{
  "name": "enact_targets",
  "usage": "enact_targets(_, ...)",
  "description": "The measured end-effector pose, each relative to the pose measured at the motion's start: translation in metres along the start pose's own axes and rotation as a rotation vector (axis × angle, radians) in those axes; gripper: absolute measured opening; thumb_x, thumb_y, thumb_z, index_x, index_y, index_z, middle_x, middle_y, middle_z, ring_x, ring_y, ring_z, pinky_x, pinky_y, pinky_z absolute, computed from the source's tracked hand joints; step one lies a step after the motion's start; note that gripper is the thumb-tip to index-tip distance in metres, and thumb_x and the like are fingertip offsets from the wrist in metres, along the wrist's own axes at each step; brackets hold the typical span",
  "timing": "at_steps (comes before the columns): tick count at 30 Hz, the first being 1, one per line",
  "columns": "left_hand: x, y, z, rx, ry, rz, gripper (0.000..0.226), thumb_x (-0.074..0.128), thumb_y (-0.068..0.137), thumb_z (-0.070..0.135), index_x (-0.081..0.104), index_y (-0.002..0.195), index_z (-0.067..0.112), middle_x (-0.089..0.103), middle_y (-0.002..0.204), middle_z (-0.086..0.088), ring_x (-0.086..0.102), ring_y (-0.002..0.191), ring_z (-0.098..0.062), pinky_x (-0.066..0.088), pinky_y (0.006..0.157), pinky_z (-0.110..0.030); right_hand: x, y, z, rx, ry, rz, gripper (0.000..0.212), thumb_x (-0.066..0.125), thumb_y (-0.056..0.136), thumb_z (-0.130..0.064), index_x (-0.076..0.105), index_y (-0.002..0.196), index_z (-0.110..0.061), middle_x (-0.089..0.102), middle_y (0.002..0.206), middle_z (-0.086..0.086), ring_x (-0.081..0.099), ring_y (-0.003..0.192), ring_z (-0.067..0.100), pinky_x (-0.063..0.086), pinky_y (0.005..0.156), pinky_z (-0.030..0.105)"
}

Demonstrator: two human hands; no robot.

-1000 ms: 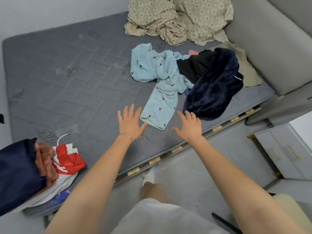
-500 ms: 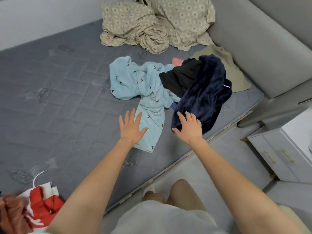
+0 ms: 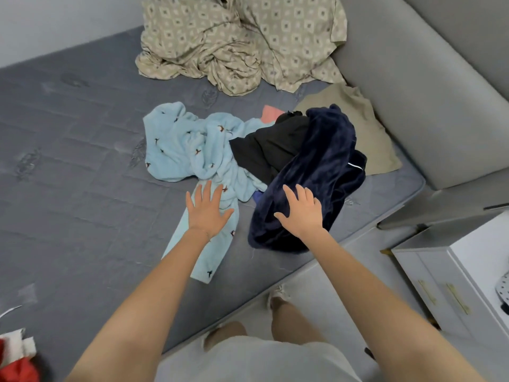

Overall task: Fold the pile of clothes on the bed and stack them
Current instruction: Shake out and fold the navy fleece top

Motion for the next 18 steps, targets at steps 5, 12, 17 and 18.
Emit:
enact_targets(5,0.023,0.039,0.056,-0.063,-0.062,-0.060,0.075,0.038,0.097,0.059,0.008,0.156,0.026,-0.003,0.164,-0.006,-0.003,0.150,-0.029,-0.007,0.117,-0.051,-0.005,0.044,0.051,-0.040,-0.025,-0.046,0.081,0.048,0.096,-0.056,0.004,0.157,-0.026,0.007,0.163,0.009,0.006,0.150,0.031,0.018,0.119,0.047)
enact_targets(12,0.054,0.103,0.125,-0.048,-0.108,-0.149,0.073,0.036,0.098,0.059,0.009,0.156,0.025,-0.002,0.164,-0.006,-0.001,0.151,-0.027,-0.004,0.119,-0.052,-0.004,0.110,0.105,-0.104,-0.080,-0.121,0.090,0.059,0.091,-0.053,0.003,0.157,-0.029,-0.002,0.165,0.007,-0.001,0.151,0.030,0.012,0.121,0.048)
enact_targets(17,0.085,0.138,0.153,-0.090,-0.244,-0.200,0.077,0.043,0.096,0.058,0.012,0.156,0.020,-0.002,0.164,-0.002,0.003,0.150,-0.022,0.002,0.120,-0.052,-0.003,0.162,0.129,-0.165,-0.096,-0.098,0.100,0.069,0.085,-0.051,0.001,0.156,-0.032,-0.006,0.165,0.005,-0.006,0.151,0.029,0.008,0.121,0.051)
enact_targets(18,0.092,0.143,0.157,-0.107,-0.271,-0.215,0.078,0.045,0.096,0.058,0.012,0.156,0.019,-0.001,0.164,-0.002,0.004,0.150,-0.021,0.004,0.120,-0.052,-0.004,0.171,0.133,-0.159,-0.083,-0.094,0.103,0.070,0.084,-0.050,0.000,0.156,-0.033,-0.008,0.164,0.005,-0.007,0.151,0.030,0.008,0.121,0.052)
Point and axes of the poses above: each hand's wrist, its own y-axis towards the middle knuckle, its own x-axis out of the palm, z = x × y, the point moved 6 cm from there along y, towards the middle knuckle
